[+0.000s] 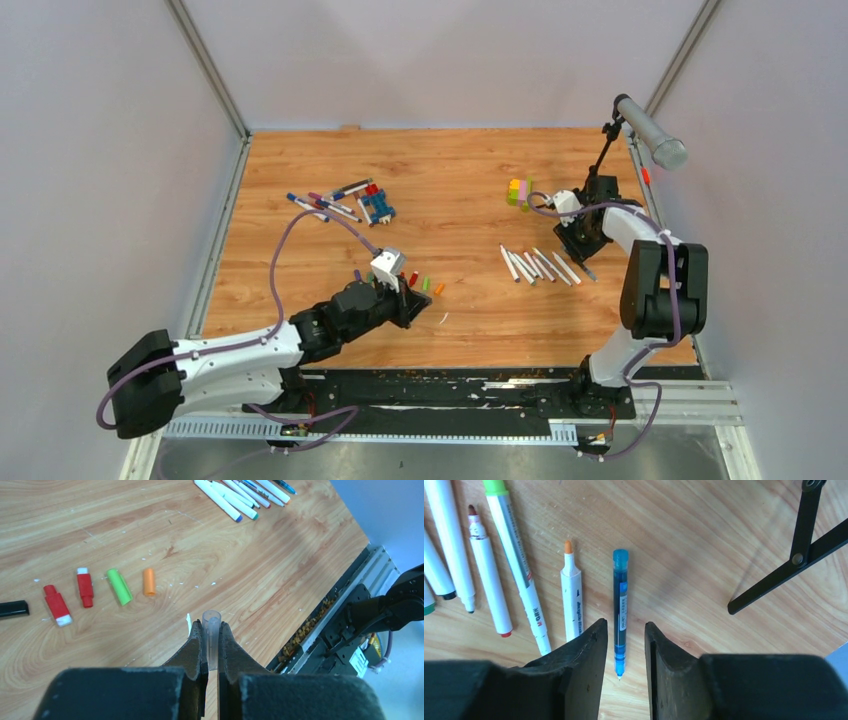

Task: Open the pen caps
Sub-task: Place the pen at the center of the board.

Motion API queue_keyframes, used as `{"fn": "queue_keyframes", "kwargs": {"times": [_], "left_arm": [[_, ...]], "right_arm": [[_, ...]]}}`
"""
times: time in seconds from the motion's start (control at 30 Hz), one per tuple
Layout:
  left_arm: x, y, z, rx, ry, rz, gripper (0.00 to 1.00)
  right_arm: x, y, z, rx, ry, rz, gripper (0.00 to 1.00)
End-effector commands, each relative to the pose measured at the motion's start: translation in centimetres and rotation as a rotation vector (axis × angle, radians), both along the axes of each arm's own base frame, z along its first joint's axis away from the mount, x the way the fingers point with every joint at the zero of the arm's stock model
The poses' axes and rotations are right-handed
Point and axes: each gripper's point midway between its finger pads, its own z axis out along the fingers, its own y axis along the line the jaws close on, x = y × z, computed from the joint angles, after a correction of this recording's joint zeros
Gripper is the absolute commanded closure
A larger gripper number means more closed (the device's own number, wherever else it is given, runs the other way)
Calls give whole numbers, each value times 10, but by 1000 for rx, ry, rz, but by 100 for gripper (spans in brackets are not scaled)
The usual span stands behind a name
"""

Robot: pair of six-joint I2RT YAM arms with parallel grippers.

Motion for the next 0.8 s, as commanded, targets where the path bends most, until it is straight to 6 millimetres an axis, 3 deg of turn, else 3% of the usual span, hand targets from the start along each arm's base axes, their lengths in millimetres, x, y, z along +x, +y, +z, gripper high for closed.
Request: {"fn": "queue_keyframes", "kwargs": {"times": [0.0,0.1,0.4,0.47,0.63,0.77], "left_arm": [[1,-16,18,-18,-16,-48,100],[2,-20,15,2,5,-53,100],[15,-32,3,118,77,-6,100],[21,-33,-5,181,100,30,100],[30,-40,-31,351,158,59,99],[36,-51,-55,457,201,57,96]], "right_arm": [[6,7,39,43,-79,-4,65],[-7,27,62,144,-90,11,64],[-63,121,143,585,-162,154,62],[-76,137,153,680,-193,201,61],[-102,152,151,756,-304,303,46],[-105,148,150,716,-355,316,43]]}}
